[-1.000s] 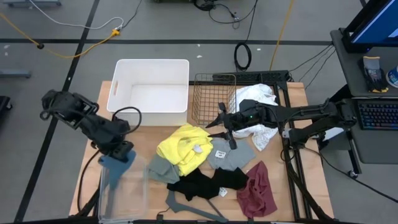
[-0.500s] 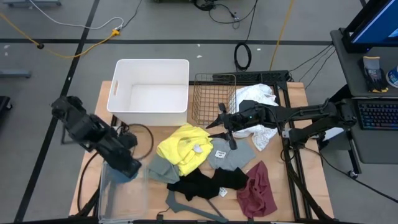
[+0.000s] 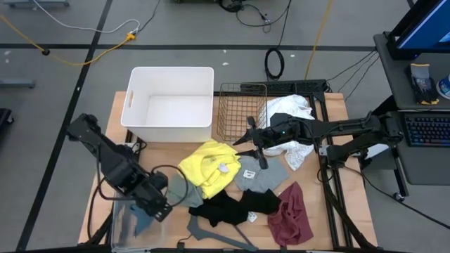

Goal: Pick & Place Cloths
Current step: Put the blue sock into the transparent bin, then put the gray sock into the transparent bin

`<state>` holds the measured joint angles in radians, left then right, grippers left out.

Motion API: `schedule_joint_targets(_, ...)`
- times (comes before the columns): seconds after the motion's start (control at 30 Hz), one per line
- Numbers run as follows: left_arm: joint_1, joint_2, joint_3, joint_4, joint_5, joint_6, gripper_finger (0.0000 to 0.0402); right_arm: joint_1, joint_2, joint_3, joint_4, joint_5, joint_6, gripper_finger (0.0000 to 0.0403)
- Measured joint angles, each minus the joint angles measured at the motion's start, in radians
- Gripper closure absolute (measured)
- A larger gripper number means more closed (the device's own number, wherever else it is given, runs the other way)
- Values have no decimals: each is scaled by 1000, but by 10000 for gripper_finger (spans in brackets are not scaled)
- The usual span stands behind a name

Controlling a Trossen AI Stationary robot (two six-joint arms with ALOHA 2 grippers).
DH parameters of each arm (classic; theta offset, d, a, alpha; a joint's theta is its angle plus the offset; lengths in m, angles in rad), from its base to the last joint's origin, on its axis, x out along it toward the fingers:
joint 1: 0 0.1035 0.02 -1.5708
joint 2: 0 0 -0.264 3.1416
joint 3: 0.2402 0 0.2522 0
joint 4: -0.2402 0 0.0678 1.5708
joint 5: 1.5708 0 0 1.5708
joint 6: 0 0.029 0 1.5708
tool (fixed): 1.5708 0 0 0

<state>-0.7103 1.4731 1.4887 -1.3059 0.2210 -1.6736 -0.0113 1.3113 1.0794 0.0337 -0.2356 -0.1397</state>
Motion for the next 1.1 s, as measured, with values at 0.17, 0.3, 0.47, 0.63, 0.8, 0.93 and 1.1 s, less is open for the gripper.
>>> schedule_joint_targets(0.17,-29,0,-106,52,99,-35,400,0,0,0,0,-1,23,248)
schedule_joint_targets(0.3,-59,0,-141,53,100,-63,400,0,0,0,0,-1,23,248)
schedule_joint_targets(0.47,-86,0,-193,55,26,-91,387,0,0,0,0,-2,23,248)
schedule_joint_targets(0.63,-105,0,-254,54,21,-122,375,0,0,0,0,-2,23,248)
schedule_joint_targets(0.8,-117,0,-275,52,22,-142,330,0,0,0,0,-3,23,248)
schedule_joint_targets(0.93,-117,0,-275,51,22,-143,265,0,0,0,0,-3,24,248)
schedule_joint_targets(1.1,-111,-13,-275,51,121,-98,184,0,0,0,0,-3,24,248)
